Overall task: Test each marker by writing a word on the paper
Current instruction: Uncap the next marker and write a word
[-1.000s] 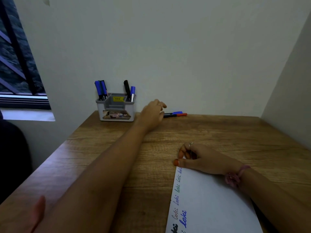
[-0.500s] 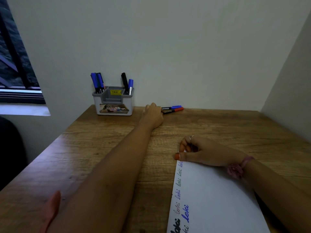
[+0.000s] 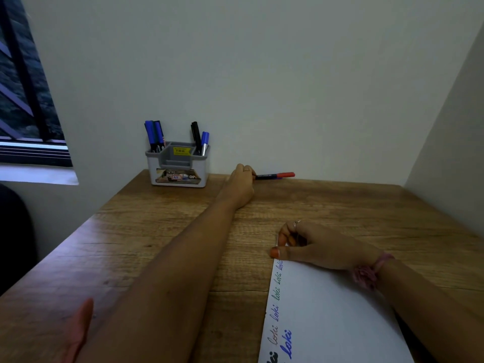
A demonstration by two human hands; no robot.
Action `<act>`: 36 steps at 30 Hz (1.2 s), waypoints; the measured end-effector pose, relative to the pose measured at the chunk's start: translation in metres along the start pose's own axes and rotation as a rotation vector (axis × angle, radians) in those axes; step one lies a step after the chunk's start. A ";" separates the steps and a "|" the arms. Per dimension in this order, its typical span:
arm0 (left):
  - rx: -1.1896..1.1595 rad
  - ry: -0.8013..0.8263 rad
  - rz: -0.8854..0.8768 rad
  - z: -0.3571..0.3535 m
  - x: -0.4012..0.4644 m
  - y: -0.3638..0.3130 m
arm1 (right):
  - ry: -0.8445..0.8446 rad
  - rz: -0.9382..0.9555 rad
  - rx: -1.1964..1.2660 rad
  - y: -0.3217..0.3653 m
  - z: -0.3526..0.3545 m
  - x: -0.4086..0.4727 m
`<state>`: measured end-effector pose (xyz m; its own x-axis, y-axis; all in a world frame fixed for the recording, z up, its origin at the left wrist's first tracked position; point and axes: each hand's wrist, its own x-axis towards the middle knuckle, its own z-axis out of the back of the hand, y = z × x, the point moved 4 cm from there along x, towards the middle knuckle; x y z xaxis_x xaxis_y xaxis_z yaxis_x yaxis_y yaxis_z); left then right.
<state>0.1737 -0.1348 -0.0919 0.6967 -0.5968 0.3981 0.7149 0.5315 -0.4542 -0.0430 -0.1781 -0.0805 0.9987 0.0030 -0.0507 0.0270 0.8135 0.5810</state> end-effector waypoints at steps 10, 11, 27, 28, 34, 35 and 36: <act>-0.244 -0.015 -0.066 0.010 -0.009 -0.016 | 0.010 -0.001 -0.014 -0.001 0.000 0.002; -0.247 -0.023 -0.068 0.011 -0.010 -0.017 | 0.016 0.001 -0.011 -0.001 -0.001 0.002; -0.757 -0.309 0.063 0.037 -0.067 -0.038 | 0.030 0.034 0.000 0.000 -0.001 0.001; -0.818 -0.331 0.094 0.040 -0.073 -0.041 | 0.026 0.033 0.001 -0.001 -0.001 0.001; -1.186 -0.471 0.285 0.070 -0.113 -0.053 | -0.007 0.051 0.008 -0.002 0.002 -0.004; -1.229 -0.486 0.299 0.078 -0.121 -0.053 | -0.029 0.053 0.038 -0.003 0.005 -0.004; -1.277 -0.496 0.304 0.086 -0.129 -0.051 | -0.049 0.048 0.084 -0.005 0.006 -0.005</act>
<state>0.0522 -0.0329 -0.0513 0.9522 -0.1446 0.2692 0.1744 -0.4661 -0.8674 -0.0476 -0.1856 -0.0778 0.9998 0.0106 0.0173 -0.0193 0.7613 0.6481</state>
